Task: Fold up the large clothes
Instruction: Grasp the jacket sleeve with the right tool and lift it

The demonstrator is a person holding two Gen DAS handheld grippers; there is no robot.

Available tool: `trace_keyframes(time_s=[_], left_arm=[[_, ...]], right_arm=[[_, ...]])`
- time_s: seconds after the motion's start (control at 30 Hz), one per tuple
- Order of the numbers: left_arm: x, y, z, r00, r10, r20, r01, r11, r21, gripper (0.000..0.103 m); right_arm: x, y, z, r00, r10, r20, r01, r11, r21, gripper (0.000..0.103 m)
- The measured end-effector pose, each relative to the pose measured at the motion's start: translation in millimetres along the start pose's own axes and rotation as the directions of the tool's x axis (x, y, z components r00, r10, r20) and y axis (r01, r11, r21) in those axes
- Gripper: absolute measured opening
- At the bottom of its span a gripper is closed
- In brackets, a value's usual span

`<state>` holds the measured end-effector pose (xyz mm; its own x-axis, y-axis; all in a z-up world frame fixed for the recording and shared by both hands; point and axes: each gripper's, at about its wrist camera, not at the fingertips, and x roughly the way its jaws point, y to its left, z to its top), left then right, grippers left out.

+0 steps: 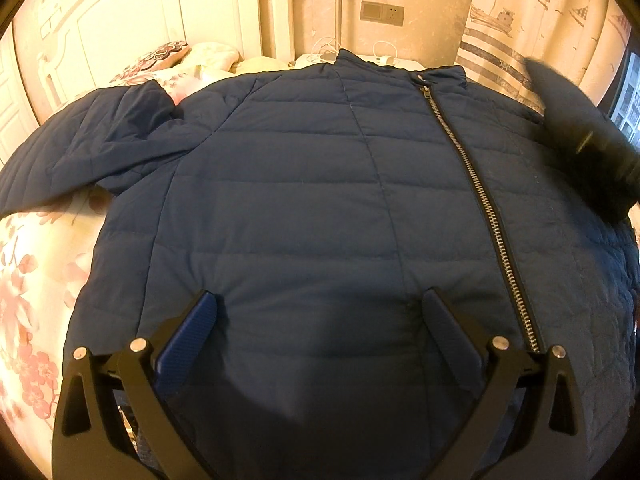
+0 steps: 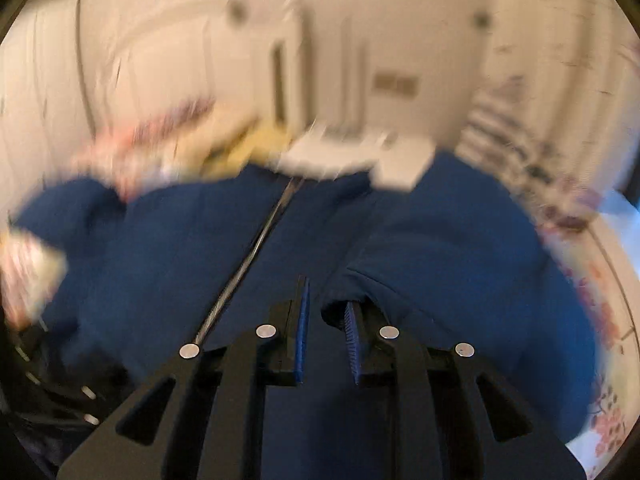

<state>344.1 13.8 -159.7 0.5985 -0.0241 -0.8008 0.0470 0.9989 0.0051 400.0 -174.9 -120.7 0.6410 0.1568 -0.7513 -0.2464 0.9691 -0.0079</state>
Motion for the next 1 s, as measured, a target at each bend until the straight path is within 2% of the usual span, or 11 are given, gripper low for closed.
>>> trace_keyframes(time_s=[0.03,0.1,0.2,0.23,0.37,0.5,0.63,0.7,0.83,0.9,1.0], left_arm=[[0.1,0.1,0.0,1.0,0.0,0.0,0.0,1.0,-0.001,0.101],[-0.1,0.2,-0.2,1.0,-0.002,0.001,0.002,1.0,-0.002,0.101],[-0.2,0.0,-0.6,1.0,-0.002,0.001,0.002,1.0,-0.002,0.101],[-0.3,0.0,-0.6,1.0,-0.002,0.001,0.002,1.0,-0.002,0.101],[0.0,-0.6,0.2,1.0,-0.001,0.001,0.001,1.0,-0.002,0.101],[-0.5,-1.2,-0.8,1.0,0.009,0.003,-0.009,1.0,0.004,0.101],[-11.7,-23.2,5.5,0.996,0.087,0.023,-0.088,0.994,0.07,0.1],[-27.4,-51.2,15.6,0.998,0.035,0.061,-0.044,0.988,0.146,0.1],[-60.7,-138.7,38.4,0.972,0.017,0.235,-0.108,0.919,0.38,0.101],[-63.4,-188.7,48.5,0.968,-0.043,0.247,-0.089,0.862,0.498,0.101],[-60.3,-247.7,54.9,0.961,-0.162,0.223,-0.008,0.791,0.611,0.101]], right_arm=[[13.1,8.3,-4.0,0.998,0.019,-0.06,-0.019,1.0,-0.011,0.03],[8.7,7.2,-13.1,0.999,0.033,-0.04,-0.033,0.999,-0.02,0.038],[-7.0,-1.2,-18.0,0.987,0.127,-0.097,-0.124,0.992,0.039,0.086],[-17.7,-1.5,-22.5,0.988,0.127,-0.093,-0.122,0.991,0.053,0.09],[-84.5,-23.4,-51.2,0.992,0.114,0.052,-0.119,0.988,0.097,0.09],[-119.1,-87.0,-88.3,0.985,0.08,0.151,-0.129,0.93,0.345,0.087],[-114.1,-122.5,-124.5,0.995,0.054,0.084,-0.09,0.86,0.503,0.069],[-111.4,-123.3,-140.4,0.999,0.013,0.04,-0.032,0.856,0.516,0.068],[-101.6,-107.5,-154.2,0.997,-0.08,0.012,0.062,0.846,0.53,0.068],[-105.2,-103.5,-154.8,0.991,-0.136,0.012,0.109,0.842,0.528,0.068],[-108.6,-115.1,-164.6,0.991,-0.13,0.036,0.084,0.803,0.59,0.068]])
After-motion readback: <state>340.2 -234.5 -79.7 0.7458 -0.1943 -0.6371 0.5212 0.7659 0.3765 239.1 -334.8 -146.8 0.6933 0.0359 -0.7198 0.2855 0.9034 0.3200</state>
